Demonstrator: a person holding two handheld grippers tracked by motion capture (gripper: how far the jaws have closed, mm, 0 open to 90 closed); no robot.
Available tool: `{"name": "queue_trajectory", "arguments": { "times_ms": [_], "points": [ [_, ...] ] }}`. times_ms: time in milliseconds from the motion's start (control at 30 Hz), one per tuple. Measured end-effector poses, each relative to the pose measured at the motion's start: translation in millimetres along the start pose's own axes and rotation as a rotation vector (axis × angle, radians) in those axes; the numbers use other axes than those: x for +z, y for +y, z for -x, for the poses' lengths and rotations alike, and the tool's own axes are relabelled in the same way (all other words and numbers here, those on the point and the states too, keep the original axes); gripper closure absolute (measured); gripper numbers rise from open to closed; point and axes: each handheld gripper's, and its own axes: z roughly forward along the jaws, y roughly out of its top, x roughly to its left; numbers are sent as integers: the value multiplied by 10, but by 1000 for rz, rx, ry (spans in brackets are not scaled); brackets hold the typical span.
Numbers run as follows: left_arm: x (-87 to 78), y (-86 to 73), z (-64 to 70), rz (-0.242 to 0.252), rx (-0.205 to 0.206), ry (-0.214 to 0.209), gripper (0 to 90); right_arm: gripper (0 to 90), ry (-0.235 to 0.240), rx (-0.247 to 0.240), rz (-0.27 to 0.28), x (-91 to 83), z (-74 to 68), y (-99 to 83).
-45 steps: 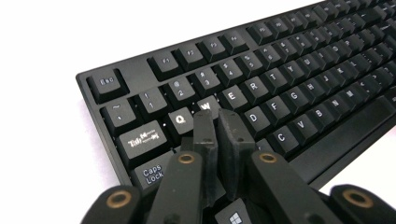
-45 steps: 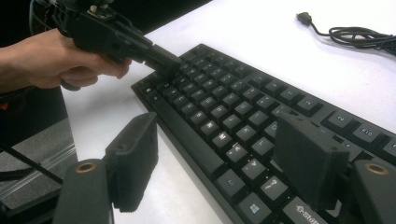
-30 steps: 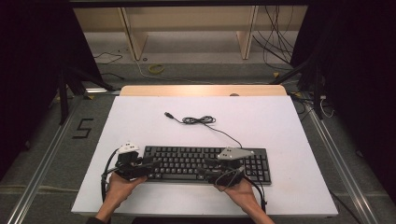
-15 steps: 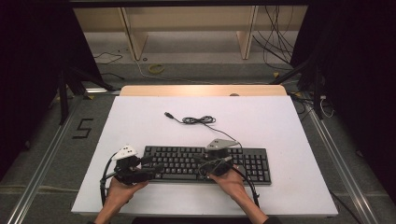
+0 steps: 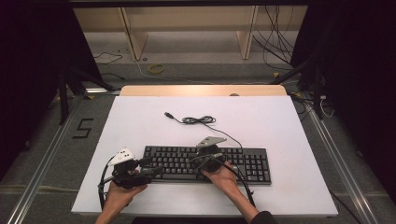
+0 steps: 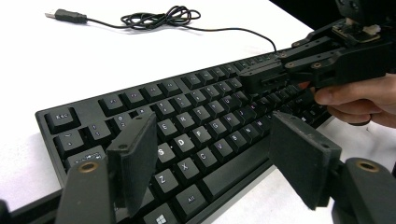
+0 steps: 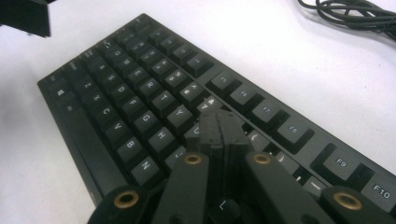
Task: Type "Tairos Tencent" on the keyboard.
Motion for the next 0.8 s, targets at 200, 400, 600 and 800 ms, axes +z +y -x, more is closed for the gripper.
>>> {"name": "queue_trajectory", "arguments": {
  "times_ms": [200, 400, 600, 800],
  "points": [
    [-5, -14, -4, 5, 0, 6, 297, 900, -16, -1, -19, 39, 10, -1],
    [-8, -12, -8, 12, -2, 11, 284, 900, -22, 2, -31, 70, 25, -10],
    [-18, -6, -16, 16, -3, 17, 283, 900, -32, -8, -42, 94, 18, -30],
    [-10, -7, -22, 15, 3, 21, 283, 900, -37, -8, -41, 90, 8, -30]
  ]
}}
